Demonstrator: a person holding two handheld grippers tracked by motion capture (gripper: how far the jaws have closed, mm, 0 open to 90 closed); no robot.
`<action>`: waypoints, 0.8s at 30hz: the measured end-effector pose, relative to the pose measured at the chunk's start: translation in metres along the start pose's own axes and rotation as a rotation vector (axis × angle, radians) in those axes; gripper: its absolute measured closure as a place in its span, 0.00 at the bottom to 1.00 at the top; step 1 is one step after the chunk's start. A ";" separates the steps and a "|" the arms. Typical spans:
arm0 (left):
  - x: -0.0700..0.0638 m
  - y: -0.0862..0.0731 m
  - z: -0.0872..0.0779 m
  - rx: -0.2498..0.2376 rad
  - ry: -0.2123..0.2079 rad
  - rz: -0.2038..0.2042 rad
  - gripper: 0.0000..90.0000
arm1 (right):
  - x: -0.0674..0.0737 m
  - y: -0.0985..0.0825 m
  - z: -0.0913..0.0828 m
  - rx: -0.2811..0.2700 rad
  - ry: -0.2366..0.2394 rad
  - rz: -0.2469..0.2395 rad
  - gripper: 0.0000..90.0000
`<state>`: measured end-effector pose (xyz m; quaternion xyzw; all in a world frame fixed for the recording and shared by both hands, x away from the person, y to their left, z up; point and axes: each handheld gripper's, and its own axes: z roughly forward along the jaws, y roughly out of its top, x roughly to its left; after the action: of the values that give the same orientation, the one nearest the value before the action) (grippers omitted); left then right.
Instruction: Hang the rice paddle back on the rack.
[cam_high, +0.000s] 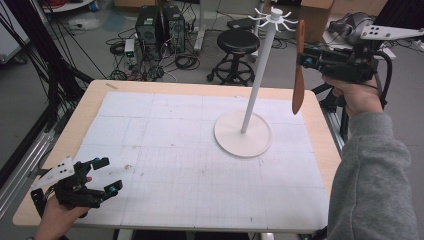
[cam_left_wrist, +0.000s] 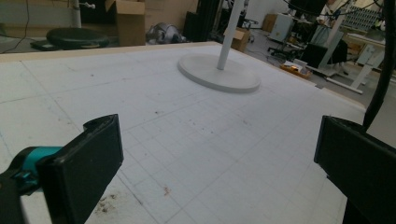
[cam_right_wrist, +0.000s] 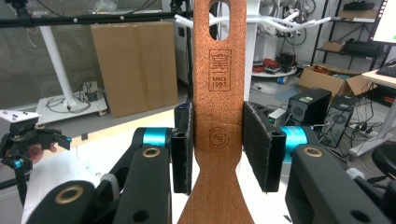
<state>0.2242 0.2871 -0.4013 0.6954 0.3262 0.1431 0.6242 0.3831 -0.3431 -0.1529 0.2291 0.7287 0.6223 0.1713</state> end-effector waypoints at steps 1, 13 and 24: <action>0.000 0.000 -0.001 0.002 0.001 -0.002 0.02 | -0.001 0.001 0.001 0.001 -0.001 0.001 0.72; 0.001 -0.001 -0.002 0.001 0.007 -0.008 0.02 | -0.003 0.001 0.012 0.010 -0.007 -0.003 0.72; 0.001 -0.002 -0.001 0.009 0.007 -0.005 0.02 | -0.004 0.001 0.014 0.009 -0.035 0.003 0.72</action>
<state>0.2237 0.2888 -0.4033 0.6968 0.3306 0.1424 0.6204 0.3944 -0.3334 -0.1544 0.2416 0.7281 0.6151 0.1821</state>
